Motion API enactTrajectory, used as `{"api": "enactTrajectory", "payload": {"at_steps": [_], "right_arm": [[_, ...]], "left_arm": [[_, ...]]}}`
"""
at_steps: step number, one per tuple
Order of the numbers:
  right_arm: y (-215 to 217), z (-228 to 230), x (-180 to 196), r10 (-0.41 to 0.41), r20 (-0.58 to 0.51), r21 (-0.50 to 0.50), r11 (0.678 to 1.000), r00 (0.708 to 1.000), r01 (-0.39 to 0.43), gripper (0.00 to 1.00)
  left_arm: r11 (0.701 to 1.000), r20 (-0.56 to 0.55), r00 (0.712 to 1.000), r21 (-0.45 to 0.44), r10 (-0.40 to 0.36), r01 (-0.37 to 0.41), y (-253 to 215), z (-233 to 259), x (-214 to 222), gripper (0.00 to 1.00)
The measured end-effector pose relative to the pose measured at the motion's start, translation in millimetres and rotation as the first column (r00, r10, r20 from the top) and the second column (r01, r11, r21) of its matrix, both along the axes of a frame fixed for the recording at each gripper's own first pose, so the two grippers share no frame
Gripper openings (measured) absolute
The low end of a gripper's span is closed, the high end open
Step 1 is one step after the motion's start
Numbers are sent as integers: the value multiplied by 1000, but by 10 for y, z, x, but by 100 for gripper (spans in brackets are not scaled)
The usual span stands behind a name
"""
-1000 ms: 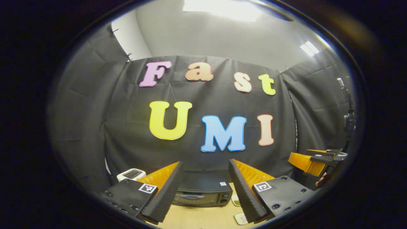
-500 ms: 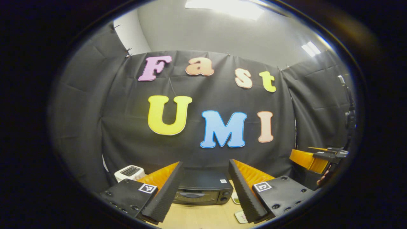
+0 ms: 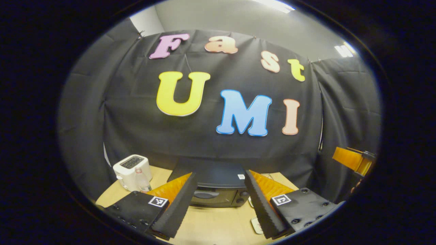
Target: Open the electric oven with the left hand, put the food in, and close the electric oven.
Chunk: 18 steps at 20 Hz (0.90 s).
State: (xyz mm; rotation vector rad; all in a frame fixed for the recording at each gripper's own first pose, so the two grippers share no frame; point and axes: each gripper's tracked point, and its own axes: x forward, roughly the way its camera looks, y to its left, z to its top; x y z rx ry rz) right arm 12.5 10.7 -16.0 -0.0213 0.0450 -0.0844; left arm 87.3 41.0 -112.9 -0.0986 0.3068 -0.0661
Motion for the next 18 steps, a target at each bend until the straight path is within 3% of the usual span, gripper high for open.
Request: {"api": "enactTrajectory", "payload": {"at_steps": [5, 7, 11, 13, 14, 18], "right_arm": [[-84, -111, 86, -17, -25, -14, 1000, 1000, 17, 97], [-139, -157, 124, -32, -37, -17, 999, 999, 31, 97], [-216, -274, 186, -65, -67, -13, 998, 996, 64, 97], [-252, -321, 219, -80, -79, -14, 997, 994, 79, 97], [-271, -347, 239, -86, -84, -16, 996, 993, 85, 97], [-317, -376, 284, -105, -95, -21, 994, 990, 104, 97]], "left_arm": [[1000, -96, 995, 27, -14, 17, 73, -612, 496, 92], [999, -125, 992, 32, -21, 25, 87, -861, 706, 98], [999, -192, 981, 40, -7, 15, 153, -1353, 1050, 92], [997, -199, 980, 79, -8, 24, 178, -1506, 1199, 92], [995, -205, 979, 90, -13, 32, 183, -1597, 1253, 98], [993, -255, 967, 113, -10, 40, 179, -1903, 1415, 98]]}}
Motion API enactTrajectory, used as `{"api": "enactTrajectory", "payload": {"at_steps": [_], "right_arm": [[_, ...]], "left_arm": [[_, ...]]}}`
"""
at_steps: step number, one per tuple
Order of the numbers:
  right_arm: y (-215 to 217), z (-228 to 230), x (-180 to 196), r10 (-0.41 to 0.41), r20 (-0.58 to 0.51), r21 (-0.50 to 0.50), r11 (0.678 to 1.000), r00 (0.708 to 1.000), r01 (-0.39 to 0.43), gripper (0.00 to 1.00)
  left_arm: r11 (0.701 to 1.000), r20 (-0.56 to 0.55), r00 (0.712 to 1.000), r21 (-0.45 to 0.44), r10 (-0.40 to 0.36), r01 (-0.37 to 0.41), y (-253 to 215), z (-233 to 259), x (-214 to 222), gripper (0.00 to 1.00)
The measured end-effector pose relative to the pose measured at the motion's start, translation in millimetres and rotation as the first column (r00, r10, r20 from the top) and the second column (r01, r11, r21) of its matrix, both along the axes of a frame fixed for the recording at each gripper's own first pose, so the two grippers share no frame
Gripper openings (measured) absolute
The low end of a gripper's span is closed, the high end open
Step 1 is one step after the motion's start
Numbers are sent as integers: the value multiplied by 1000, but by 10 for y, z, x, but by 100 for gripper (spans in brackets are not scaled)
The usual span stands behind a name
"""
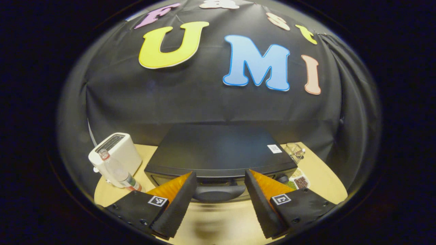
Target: Open the electric oven with the left hand, put the food in, and close the electric oven.
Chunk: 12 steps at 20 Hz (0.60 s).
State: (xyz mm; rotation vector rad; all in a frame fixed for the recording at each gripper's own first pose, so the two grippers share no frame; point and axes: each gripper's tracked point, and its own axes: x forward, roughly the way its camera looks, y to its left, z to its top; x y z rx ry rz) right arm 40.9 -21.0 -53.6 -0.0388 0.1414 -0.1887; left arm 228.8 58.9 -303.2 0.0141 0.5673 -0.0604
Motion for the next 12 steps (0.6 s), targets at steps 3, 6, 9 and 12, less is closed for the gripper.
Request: {"api": "enactTrajectory", "payload": {"at_steps": [3, 6, 9, 12], "right_arm": [[-27, -4, 17, -11, -1, -6, 1000, 1000, 11, 97], [-58, -34, 35, -22, -8, -5, 1000, 1000, 22, 97], [-49, -40, 43, -28, -10, -1, 1000, 1000, 28, 97], [-2, -44, 47, -22, -11, -4, 1000, 1000, 22, 97]], "left_arm": [[1000, -27, 1000, 5, 15, -15, 27, -142, 38, 95], [999, -46, 999, 19, 29, -28, 65, -285, 102, 95], [998, -32, 999, 68, 9, -7, 56, -308, 82, 95], [999, -24, 1000, 51, 15, -13, 59, -315, 39, 98]]}}
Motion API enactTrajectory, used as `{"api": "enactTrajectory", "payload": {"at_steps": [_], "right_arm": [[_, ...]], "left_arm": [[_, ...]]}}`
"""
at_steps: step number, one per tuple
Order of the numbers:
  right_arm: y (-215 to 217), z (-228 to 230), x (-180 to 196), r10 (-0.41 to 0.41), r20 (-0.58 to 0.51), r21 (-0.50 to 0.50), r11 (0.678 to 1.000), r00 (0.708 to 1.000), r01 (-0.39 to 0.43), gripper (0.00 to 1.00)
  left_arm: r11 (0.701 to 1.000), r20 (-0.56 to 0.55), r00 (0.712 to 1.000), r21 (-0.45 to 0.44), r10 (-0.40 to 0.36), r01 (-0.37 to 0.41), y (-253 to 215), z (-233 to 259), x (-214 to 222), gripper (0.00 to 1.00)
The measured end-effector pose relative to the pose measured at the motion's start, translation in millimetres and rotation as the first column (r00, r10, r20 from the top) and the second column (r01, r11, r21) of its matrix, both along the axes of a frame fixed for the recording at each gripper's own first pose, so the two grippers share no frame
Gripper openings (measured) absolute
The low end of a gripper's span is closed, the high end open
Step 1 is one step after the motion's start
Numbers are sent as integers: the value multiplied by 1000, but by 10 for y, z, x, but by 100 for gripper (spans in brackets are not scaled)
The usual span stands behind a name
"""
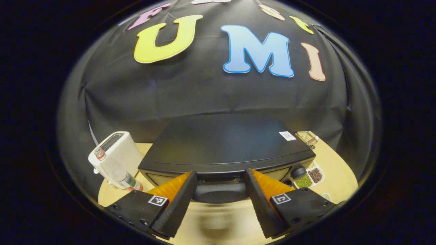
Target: Open the electric oven with the left hand, put the food in, and close the electric oven.
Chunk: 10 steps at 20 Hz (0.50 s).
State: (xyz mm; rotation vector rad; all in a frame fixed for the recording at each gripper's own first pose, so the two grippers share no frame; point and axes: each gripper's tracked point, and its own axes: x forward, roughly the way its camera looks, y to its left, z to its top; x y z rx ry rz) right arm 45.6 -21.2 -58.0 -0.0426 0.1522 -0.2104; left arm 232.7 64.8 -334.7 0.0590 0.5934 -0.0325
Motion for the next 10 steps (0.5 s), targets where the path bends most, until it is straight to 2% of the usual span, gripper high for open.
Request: {"api": "enactTrajectory", "payload": {"at_steps": [2, 5, 6, 10], "right_arm": [[36, 24, 8, 9, 7, -2, 1000, 1000, -8, 97], [72, 70, -9, 16, 16, -4, 1000, 1000, -16, 94], [82, 79, -13, 20, 19, -3, 1000, 1000, -20, 97], [140, 134, -41, 39, 31, -13, 999, 999, -38, 97]], "left_arm": [[1000, -3, 1000, 7, -7, 7, -4, -7, -63, 95], [1000, -8, 1000, -2, -4, 4, -7, -34, -216, 97], [1000, -10, 1000, 1, -7, 7, -9, -45, -271, 92], [1000, -26, 1000, 10, -12, 12, -6, -124, -536, 94]]}}
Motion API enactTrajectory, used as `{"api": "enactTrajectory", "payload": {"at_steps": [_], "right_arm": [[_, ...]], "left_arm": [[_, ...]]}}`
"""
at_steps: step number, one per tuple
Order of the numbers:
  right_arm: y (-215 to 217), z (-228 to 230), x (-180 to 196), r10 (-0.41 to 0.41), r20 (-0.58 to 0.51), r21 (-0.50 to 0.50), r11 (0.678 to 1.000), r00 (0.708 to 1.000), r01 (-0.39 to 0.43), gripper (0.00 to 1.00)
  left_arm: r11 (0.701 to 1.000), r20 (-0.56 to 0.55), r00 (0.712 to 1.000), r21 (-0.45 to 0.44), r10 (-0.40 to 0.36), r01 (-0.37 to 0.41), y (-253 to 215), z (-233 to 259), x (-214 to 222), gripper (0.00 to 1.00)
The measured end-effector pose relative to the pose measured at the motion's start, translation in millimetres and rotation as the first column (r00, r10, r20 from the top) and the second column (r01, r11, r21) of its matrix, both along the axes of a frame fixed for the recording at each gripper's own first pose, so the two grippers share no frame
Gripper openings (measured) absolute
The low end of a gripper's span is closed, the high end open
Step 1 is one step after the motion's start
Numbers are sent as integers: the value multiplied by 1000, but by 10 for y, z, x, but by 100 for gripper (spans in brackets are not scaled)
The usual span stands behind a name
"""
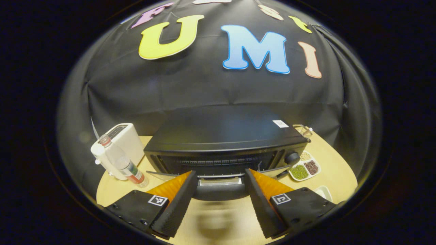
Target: Open the electric oven with the left hand, put the food in, and close the electric oven.
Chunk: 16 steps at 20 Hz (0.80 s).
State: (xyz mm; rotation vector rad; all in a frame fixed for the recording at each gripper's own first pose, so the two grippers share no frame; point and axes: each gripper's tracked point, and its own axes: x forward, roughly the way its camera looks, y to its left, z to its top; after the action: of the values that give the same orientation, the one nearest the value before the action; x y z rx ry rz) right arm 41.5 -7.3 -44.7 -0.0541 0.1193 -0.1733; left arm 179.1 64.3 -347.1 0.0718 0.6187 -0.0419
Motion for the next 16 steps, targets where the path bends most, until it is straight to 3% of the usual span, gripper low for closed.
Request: {"api": "enactTrajectory", "payload": {"at_steps": [5, 8, 9, 10, 11, 12, 13, 16], "right_arm": [[44, 27, -71, 13, 6, -5, 1000, 1000, -13, 97], [54, 26, -131, 12, 5, -6, 1000, 1000, -12, 97], [45, 30, -146, 10, 4, -8, 1000, 1000, -10, 97], [48, 25, -163, 10, 4, -9, 1000, 1000, -10, 97], [49, 37, -182, 10, 4, -10, 1000, 1000, -10, 97], [43, 31, -197, 10, 4, -11, 1000, 1000, -9, 97], [37, 35, -213, 10, 4, -12, 1000, 1000, -10, 97], [38, 16, -256, 9, -4, -16, 1000, 1000, -9, 97]], "left_arm": [[1000, -38, 999, 4, -9, 9, -11, -161, -286, 98], [1000, -61, 998, -9, -7, 6, -11, -264, -432, 94], [1000, -70, 998, -9, -7, 6, -11, -297, -465, 98], [1000, -78, 997, -6, -7, 6, -6, -342, -518, 92], [1000, -85, 996, -4, -9, 9, -7, -375, -552, 98], [1000, -94, 996, -2, -10, 10, -2, -420, -600, 92], [1000, -99, 995, -3, -12, 11, -1, -448, -626, 97], [1000, -123, 992, -9, -13, 13, -3, -554, -734, 97]]}}
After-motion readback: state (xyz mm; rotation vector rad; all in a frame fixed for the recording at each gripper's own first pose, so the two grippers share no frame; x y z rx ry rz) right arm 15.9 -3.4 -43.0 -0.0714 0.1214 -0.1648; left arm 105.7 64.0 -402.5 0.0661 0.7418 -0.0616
